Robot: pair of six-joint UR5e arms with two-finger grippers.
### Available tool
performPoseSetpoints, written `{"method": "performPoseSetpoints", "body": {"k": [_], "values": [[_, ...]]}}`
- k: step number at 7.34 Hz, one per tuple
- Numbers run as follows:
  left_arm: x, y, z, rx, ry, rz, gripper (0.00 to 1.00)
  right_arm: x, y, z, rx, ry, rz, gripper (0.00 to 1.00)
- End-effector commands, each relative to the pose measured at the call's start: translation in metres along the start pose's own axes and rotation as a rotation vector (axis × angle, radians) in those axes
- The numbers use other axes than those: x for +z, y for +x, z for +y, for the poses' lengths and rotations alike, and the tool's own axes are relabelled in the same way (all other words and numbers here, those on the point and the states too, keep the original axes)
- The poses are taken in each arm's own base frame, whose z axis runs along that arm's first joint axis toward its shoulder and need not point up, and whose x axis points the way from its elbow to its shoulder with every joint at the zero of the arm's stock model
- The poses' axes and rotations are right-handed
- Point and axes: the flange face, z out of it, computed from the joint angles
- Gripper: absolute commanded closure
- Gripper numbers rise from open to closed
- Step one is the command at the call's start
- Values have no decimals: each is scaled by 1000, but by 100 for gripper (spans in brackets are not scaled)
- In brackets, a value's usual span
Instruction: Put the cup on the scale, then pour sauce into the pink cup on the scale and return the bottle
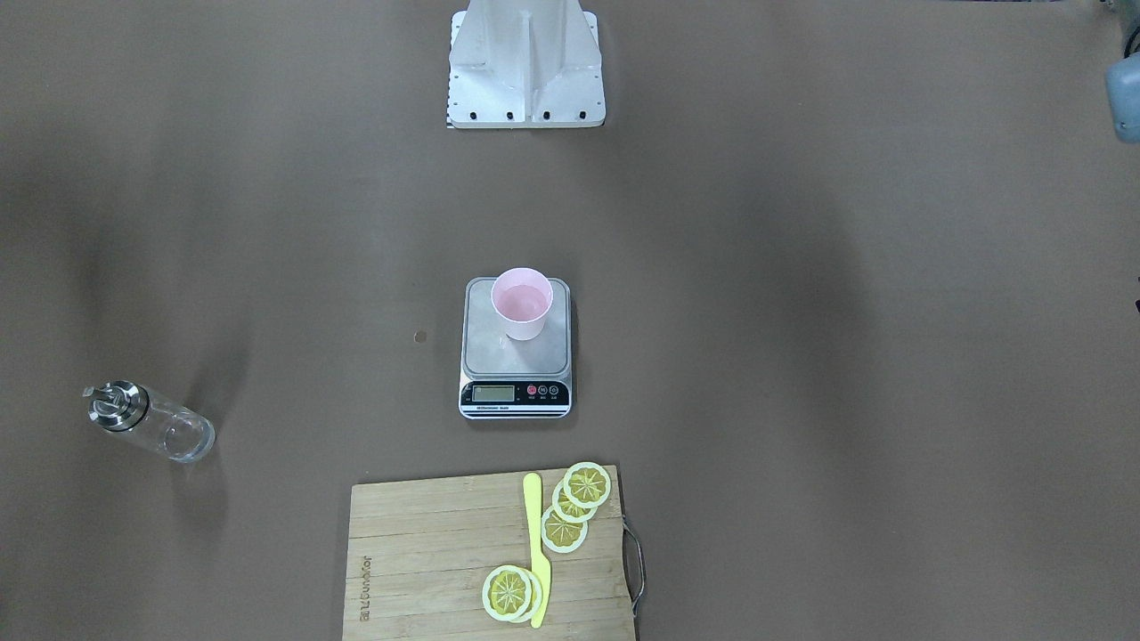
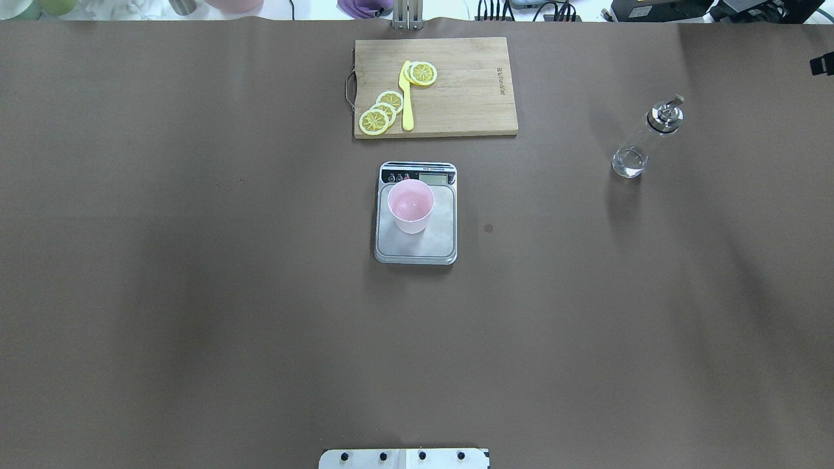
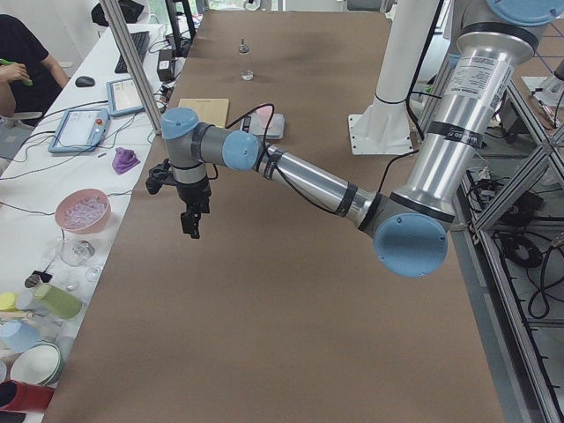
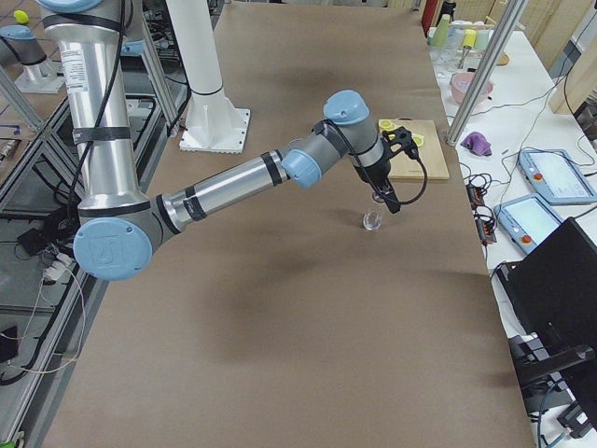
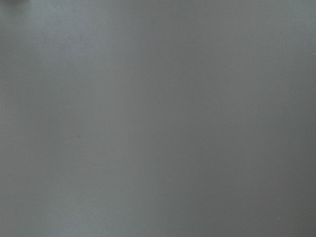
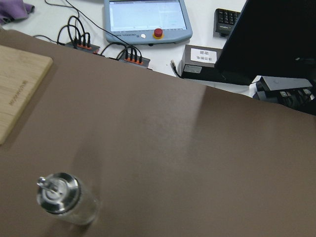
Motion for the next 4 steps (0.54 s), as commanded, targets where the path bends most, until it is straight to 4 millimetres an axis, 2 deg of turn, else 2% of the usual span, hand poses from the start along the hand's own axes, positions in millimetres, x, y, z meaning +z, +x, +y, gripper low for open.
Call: {"method": "performPoseSetpoints", "body": {"k": [1,2,3,4], "values": [[9,-10,5,-11,-17,-6,1,43,102,11,131,-144,-116,0],[-3,-27,6,-33,-1,-8,1,72,139,35,234,-218,-151,0],[-15,-58,8,-28,5,-7,1,88,167,55,282,-254,-133,0],[-19,-89,14,-35,-21,-7,1,96,176,66,256,-275,-115,0]]}}
